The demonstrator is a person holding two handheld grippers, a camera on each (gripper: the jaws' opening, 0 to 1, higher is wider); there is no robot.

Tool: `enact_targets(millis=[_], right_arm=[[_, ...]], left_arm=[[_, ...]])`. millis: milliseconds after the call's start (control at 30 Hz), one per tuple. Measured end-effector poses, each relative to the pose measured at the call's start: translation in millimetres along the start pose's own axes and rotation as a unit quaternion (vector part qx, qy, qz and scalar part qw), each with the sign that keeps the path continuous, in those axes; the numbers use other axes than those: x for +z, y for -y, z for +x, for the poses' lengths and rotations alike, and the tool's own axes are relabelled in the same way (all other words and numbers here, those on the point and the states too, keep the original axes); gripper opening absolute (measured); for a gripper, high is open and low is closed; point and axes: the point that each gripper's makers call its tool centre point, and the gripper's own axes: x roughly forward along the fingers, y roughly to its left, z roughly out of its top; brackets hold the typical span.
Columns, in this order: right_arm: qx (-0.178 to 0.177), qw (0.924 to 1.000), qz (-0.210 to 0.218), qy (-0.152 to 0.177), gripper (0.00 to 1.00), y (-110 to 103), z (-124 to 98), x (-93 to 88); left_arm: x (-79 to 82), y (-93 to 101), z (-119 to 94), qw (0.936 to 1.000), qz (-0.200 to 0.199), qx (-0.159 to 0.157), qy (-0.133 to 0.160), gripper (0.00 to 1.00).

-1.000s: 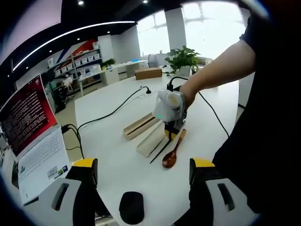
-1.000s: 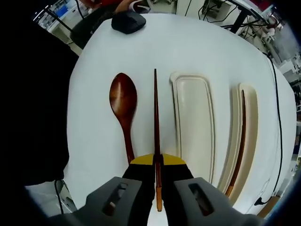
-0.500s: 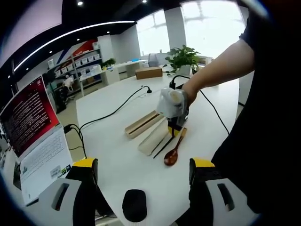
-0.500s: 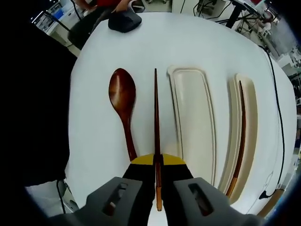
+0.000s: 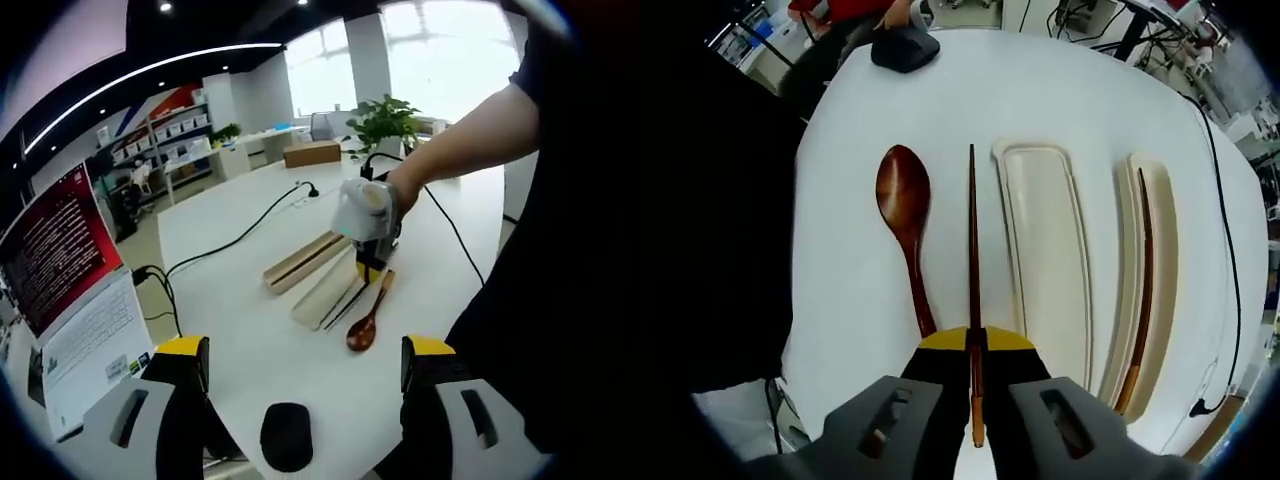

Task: Arrange the utensils inside the cutlery case until each visible utensil rests in its matching compartment.

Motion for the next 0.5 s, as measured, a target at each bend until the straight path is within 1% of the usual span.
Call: enact_targets(millis=[267,500], right_arm=[[-0.009,1.0,0.001,-0.003,0.0,6,-8,-5.4],[-0.021,0.9998,0.0,-0.001,0.0,13,-19,-8.0]], left_arm=[[-2.3,2.4,-1,1.0,-0.001,-0.001,-0.001,0.81],[-2.1,3.3,-2,1.0,0.0,0.0,-0.001,0.81]])
